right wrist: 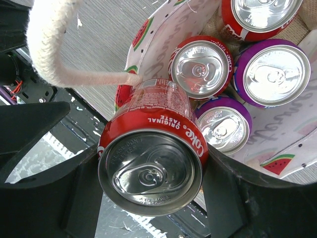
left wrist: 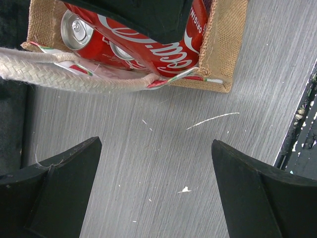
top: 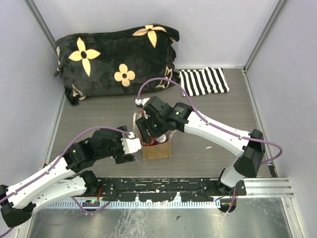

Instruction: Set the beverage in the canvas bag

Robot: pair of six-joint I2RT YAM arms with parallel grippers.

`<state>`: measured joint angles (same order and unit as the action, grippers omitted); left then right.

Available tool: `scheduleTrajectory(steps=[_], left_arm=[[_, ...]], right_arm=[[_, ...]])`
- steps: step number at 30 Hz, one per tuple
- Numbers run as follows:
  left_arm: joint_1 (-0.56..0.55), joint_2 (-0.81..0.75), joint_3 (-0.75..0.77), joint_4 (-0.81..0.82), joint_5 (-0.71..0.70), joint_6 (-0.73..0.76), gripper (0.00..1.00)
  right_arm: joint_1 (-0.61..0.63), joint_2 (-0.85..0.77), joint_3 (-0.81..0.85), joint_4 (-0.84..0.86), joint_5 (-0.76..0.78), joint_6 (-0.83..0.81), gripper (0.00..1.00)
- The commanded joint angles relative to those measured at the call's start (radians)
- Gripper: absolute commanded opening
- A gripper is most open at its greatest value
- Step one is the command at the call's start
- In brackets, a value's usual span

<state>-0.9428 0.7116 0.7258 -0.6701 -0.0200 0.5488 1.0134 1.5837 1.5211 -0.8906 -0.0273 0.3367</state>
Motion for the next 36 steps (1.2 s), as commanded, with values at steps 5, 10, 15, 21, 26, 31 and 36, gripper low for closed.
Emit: scheduleTrajectory(steps=[5,10,15,21,26,31,36], left_arm=[[0.006,0.006,-0.019,0.047,0.008,-0.004,1.0],[0.006,0.008,-0.02,0.05,0.008,-0.003,1.0],[0.009,0.005,-0.021,0.041,0.005,-0.006,1.0],[0.015,0.002,-0.024,0.033,0.007,-0.01,1.0],[0.015,0.005,-0.029,0.042,0.011,-0.01,1.0],[0.014,0.003,-0.034,0.049,0.01,-0.01,1.0],[0.014,-0.001,-0.037,0.05,0.01,-0.01,1.0]], right_arm=[[0.008,-0.025,0.024,-0.045,-0.037,-0.026,0.01],[0.009,-0.018,0.022,-0.062,-0.055,-0.04,0.01],[0.01,-0.014,0.031,-0.071,-0.065,-0.047,0.01],[0.01,-0.034,0.062,-0.126,-0.031,-0.055,0.01],[0.01,-0.026,0.083,-0.165,-0.013,-0.068,0.01],[0.011,-0.009,0.08,-0.142,-0.015,-0.071,0.01],[0.01,0.027,0.064,-0.09,-0.012,-0.079,0.01]])
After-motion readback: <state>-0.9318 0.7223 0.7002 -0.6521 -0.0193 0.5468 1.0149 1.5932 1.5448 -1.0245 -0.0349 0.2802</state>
